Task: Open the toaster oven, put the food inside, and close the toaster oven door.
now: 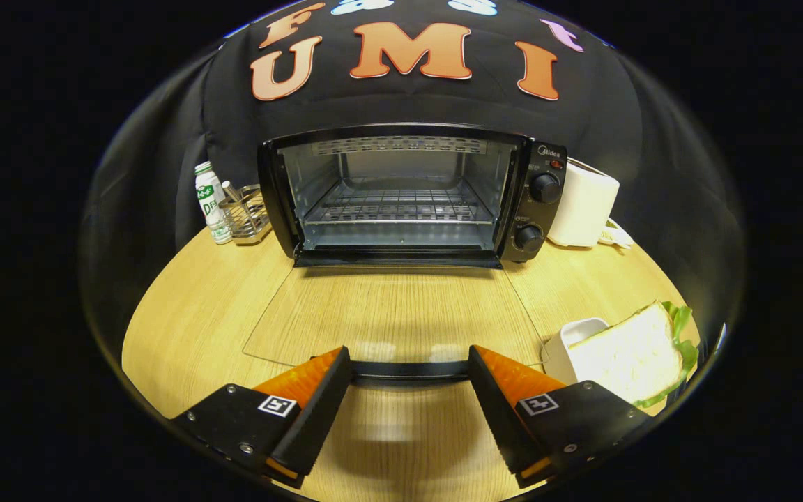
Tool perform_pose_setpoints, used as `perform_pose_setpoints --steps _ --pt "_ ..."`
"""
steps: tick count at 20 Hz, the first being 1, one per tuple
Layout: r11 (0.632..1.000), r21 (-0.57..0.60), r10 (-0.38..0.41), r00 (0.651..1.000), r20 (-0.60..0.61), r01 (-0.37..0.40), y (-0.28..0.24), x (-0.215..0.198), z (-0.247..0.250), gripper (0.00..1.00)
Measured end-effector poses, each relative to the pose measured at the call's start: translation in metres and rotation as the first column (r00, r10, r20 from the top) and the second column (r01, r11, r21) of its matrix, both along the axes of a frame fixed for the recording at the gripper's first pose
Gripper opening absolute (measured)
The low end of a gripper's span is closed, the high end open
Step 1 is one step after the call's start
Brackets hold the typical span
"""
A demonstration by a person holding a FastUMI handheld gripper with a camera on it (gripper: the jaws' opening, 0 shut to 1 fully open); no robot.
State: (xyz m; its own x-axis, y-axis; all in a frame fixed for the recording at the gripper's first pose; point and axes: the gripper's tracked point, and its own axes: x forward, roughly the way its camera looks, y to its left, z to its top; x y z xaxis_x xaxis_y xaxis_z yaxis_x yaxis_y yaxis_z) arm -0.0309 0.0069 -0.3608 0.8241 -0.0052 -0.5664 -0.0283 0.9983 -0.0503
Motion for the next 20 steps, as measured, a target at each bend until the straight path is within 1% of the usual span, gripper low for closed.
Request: perform_pose_setpoints --steps 3,5,7,9,11,14,18,20 --pt "1.0 0.007 -0.007 1.0 -0.016 0.007 -0.001 0.002 -0.006 1.0" --pt "1.0 0.016 -0.004 1.0 -0.008 0.004 -0.001 0.002 -0.001 1.0" --pt "0.999 0.037 -0.01 1.0 -0.028 0.011 -0.003 -0.004 0.001 0.99" --pt "0.995 0.1 -0.014 1.0 -0.018 0.015 -0.003 -0.008 0.017 1.0" --pt "0.994 0.113 -0.007 1.0 -0.007 0.008 -0.013 -0.009 0.032 0.99" --pt "0.994 0.105 0.028 1.0 -0.001 -0.028 -0.04 -0.011 0.061 0.99" --pt "0.987 0.14 0.087 0.994 -0.068 -0.077 -0.092 -0.014 0.098 0.99" --pt "0.986 0.147 0.097 0.992 -0.086 -0.084 -0.127 -0.012 0.115 0.99"
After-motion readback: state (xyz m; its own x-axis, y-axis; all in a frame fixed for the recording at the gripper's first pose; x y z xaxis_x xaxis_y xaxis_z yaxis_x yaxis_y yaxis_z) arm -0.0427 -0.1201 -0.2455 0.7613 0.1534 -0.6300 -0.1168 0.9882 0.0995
